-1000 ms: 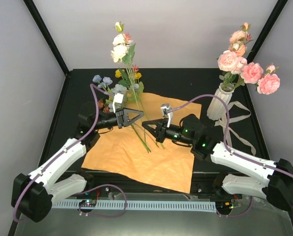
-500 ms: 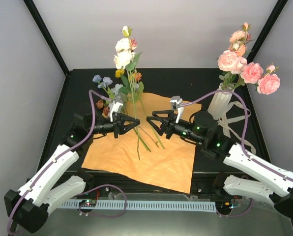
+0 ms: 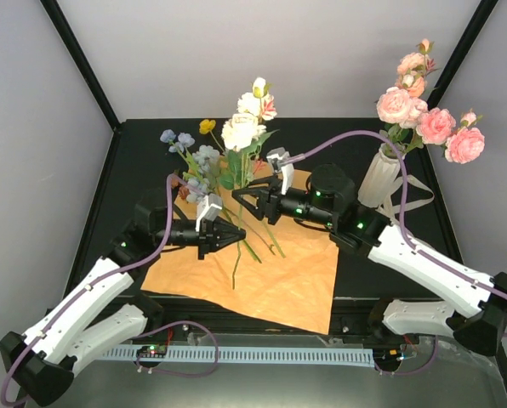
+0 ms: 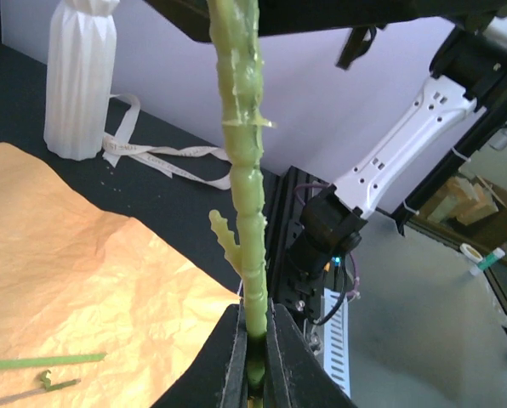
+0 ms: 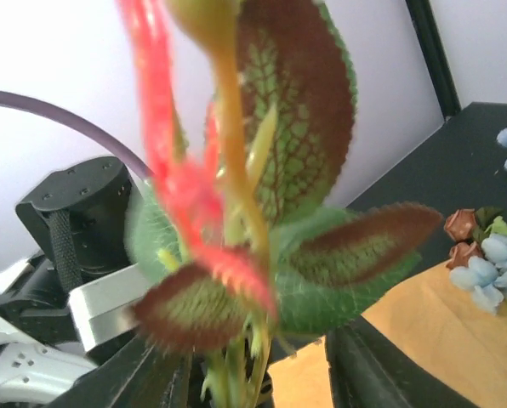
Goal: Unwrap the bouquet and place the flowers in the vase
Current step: Insert the fake flower into the vase.
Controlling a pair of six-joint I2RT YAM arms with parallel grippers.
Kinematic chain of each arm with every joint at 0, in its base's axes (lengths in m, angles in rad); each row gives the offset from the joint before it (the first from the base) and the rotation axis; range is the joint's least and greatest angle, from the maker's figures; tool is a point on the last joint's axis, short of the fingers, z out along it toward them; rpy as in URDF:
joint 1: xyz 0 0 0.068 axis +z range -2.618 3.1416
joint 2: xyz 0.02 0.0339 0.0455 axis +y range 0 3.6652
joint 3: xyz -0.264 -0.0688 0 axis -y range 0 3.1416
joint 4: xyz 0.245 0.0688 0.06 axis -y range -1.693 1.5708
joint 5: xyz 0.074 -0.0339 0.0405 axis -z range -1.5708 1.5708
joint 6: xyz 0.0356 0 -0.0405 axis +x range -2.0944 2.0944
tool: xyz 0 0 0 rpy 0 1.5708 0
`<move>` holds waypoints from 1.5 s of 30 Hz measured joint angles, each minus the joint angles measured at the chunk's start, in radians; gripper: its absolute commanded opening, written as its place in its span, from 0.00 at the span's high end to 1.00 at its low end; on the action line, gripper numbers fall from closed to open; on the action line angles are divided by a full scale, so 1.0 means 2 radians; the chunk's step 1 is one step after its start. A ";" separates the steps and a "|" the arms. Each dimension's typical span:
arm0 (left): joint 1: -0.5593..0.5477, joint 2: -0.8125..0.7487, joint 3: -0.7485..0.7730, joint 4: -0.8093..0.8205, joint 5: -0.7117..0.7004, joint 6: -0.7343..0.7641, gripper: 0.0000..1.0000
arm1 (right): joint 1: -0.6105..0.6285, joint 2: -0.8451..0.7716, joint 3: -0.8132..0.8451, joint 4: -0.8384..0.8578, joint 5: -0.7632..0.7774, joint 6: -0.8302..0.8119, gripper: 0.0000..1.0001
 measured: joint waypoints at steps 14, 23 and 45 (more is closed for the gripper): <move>-0.015 -0.021 -0.004 -0.040 -0.051 0.036 0.26 | 0.001 0.020 -0.001 -0.002 -0.017 -0.005 0.99; -0.015 -0.037 -0.004 -0.055 -0.128 0.042 0.01 | 0.000 -0.005 0.018 -0.047 0.162 -0.105 0.99; -0.015 -0.046 -0.003 -0.079 -0.204 0.044 0.01 | -0.234 -0.098 0.025 -0.027 0.526 -0.306 0.99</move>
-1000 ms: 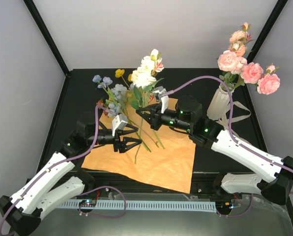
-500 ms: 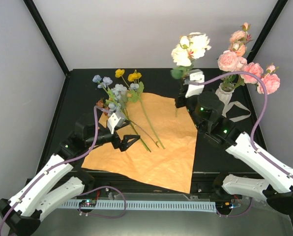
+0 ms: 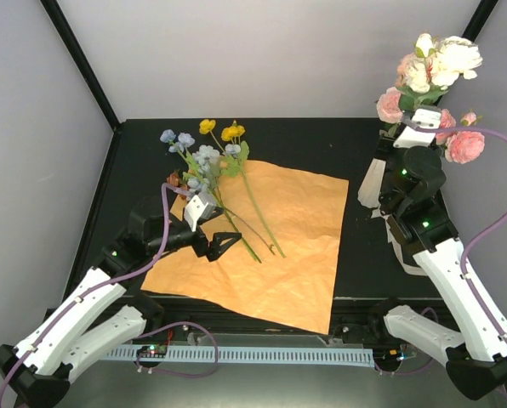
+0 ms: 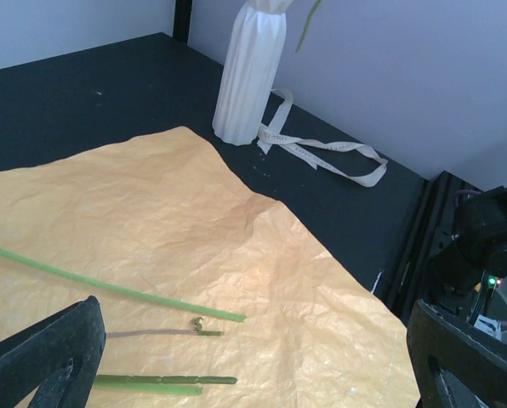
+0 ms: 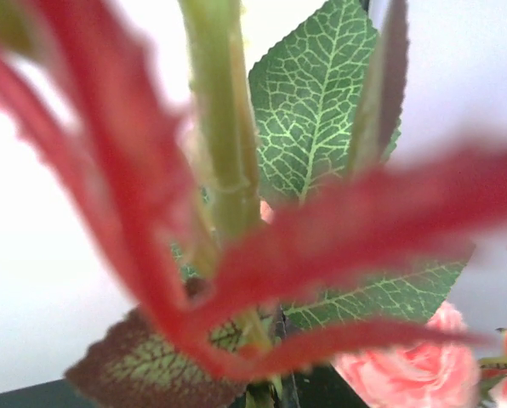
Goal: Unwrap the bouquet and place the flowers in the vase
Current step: Insert the fake flower into the vase.
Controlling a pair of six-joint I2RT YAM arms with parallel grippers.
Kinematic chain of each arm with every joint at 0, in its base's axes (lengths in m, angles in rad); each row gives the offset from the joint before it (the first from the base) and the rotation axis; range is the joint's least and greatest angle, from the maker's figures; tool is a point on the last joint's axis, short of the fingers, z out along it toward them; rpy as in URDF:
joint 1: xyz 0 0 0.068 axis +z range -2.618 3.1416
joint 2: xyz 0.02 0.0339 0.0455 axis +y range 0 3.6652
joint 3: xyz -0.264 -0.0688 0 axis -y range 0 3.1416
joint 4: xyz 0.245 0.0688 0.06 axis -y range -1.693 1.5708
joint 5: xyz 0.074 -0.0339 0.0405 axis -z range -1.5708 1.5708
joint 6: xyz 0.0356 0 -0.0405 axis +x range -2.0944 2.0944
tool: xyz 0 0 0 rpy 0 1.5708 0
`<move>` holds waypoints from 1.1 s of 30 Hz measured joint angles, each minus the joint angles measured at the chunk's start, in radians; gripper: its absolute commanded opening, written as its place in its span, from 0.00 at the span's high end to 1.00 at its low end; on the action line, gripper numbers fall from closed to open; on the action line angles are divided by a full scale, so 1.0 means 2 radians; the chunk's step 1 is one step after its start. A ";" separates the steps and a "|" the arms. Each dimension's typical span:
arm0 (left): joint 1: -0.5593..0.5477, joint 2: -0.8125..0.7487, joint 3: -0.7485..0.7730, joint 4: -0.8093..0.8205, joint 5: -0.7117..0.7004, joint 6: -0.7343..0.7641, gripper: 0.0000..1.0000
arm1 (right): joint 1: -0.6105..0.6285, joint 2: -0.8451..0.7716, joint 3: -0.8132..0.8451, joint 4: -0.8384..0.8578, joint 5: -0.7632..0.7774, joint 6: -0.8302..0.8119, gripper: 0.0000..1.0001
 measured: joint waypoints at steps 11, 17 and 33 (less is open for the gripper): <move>0.000 -0.006 0.000 0.000 -0.003 0.000 0.01 | -0.059 0.004 0.001 0.049 0.003 -0.011 0.99; 0.000 -0.009 0.000 0.000 -0.005 0.000 0.01 | -0.066 0.021 0.027 0.052 -0.008 -0.004 0.99; 0.000 -0.009 0.000 0.000 -0.022 0.004 0.01 | -0.111 0.069 0.085 0.047 -0.050 0.022 0.99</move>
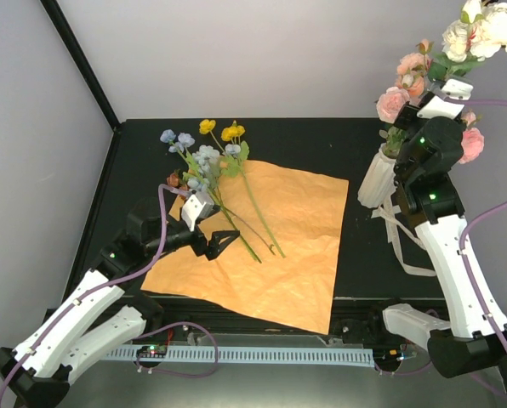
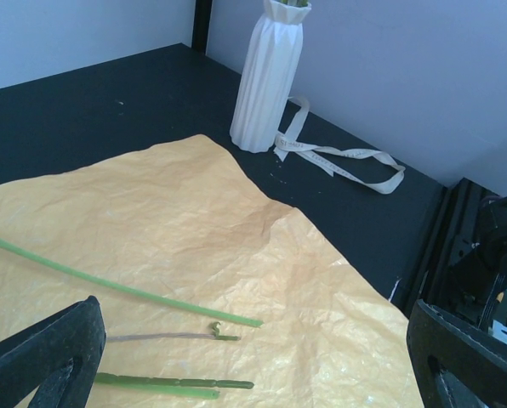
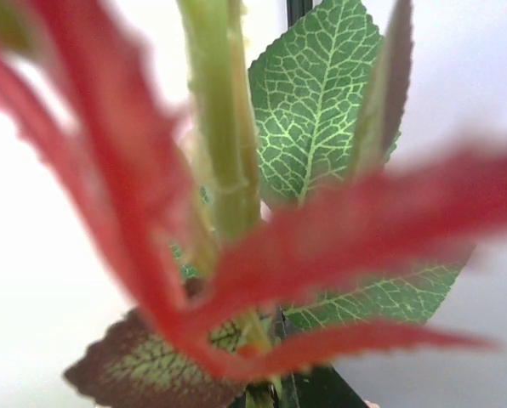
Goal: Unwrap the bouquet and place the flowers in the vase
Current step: Insert the fake flower into the vase.
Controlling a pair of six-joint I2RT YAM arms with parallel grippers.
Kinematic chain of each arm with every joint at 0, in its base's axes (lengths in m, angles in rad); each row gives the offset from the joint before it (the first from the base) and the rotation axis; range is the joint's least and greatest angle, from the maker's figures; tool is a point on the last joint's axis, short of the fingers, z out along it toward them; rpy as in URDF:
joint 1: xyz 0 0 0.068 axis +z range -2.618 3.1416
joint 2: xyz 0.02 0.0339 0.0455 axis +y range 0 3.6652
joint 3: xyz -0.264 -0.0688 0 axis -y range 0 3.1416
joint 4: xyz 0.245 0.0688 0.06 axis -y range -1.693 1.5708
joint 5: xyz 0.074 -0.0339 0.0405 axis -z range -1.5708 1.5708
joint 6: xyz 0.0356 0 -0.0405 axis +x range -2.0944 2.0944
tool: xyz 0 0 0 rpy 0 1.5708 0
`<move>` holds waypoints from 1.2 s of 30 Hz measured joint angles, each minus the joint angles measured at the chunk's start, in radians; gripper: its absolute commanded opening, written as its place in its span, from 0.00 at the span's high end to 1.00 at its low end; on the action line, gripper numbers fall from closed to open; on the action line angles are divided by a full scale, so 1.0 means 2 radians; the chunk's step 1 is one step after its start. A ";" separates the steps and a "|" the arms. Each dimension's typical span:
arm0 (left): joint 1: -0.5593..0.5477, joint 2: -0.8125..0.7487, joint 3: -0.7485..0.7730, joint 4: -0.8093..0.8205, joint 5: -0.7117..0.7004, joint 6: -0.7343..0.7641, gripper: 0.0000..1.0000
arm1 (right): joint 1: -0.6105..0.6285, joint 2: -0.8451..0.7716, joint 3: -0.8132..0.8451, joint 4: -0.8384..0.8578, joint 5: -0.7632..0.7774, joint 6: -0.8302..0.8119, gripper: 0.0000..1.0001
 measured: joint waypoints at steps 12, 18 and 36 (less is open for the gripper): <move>0.000 0.000 0.000 0.000 -0.009 0.002 0.01 | -0.047 0.024 -0.045 -0.024 -0.052 0.057 0.99; 0.000 0.000 0.000 0.000 -0.018 0.005 0.01 | -0.053 0.040 -0.072 -0.036 -0.083 0.078 0.99; 0.000 0.001 0.000 0.000 -0.023 0.006 0.01 | -0.079 0.073 -0.125 -0.022 -0.128 0.117 0.96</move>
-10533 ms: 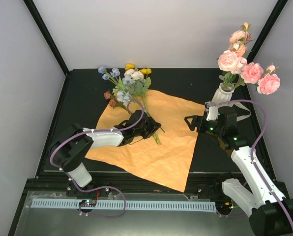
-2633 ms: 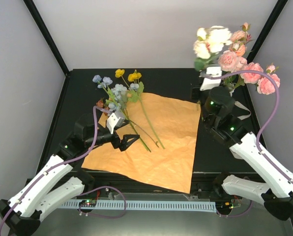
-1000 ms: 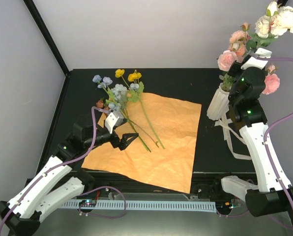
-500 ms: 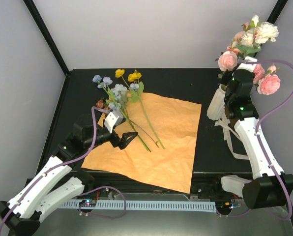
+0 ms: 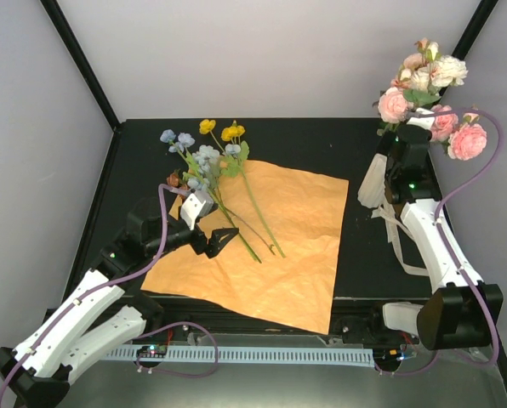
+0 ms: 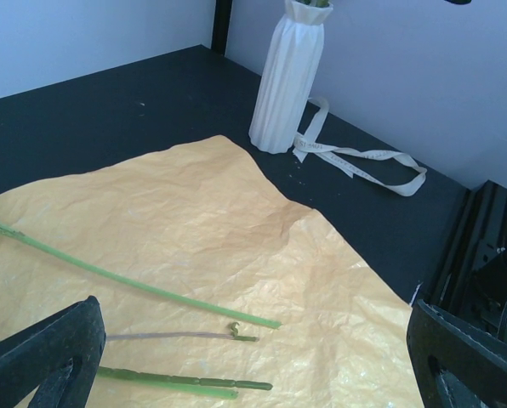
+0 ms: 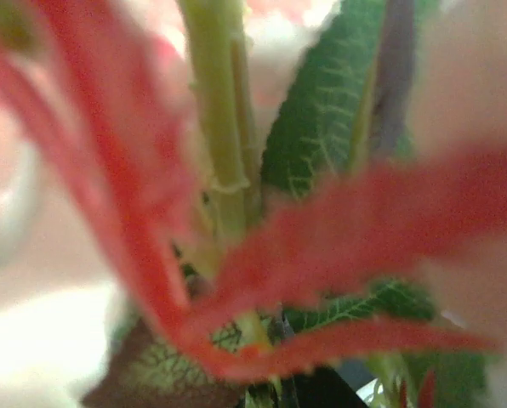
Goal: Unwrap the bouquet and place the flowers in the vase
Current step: Insert the fake flower into the vase.
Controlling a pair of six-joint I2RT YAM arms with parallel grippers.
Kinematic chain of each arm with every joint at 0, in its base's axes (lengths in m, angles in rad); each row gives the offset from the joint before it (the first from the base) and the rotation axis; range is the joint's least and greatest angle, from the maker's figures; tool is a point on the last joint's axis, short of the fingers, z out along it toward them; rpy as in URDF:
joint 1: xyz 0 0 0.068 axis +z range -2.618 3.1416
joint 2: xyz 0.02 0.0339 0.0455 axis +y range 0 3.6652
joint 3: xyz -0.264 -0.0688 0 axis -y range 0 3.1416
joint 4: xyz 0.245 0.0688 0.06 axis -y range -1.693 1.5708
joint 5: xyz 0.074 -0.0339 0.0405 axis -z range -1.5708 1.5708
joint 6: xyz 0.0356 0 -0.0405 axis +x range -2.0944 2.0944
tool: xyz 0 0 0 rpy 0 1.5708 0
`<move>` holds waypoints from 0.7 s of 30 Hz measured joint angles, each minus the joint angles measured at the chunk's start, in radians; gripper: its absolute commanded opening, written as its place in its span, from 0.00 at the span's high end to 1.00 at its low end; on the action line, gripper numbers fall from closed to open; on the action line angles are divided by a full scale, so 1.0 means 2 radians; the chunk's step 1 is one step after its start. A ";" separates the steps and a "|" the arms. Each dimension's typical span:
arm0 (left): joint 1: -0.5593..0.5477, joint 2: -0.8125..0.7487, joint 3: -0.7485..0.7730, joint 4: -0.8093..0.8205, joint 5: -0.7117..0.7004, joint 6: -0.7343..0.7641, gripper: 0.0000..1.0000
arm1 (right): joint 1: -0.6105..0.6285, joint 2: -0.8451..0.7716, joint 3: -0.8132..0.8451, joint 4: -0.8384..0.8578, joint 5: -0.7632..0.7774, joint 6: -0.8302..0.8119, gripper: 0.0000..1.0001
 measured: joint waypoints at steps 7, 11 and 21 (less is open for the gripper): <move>0.000 0.005 0.000 -0.001 -0.004 0.000 0.01 | -0.003 0.012 -0.018 0.009 -0.005 0.016 0.89; 0.000 0.007 0.000 -0.002 -0.007 0.000 0.01 | -0.003 0.014 -0.019 0.004 -0.009 0.026 0.81; 0.000 0.014 0.000 -0.015 -0.059 -0.003 0.01 | -0.003 -0.044 -0.036 -0.068 -0.063 0.068 0.34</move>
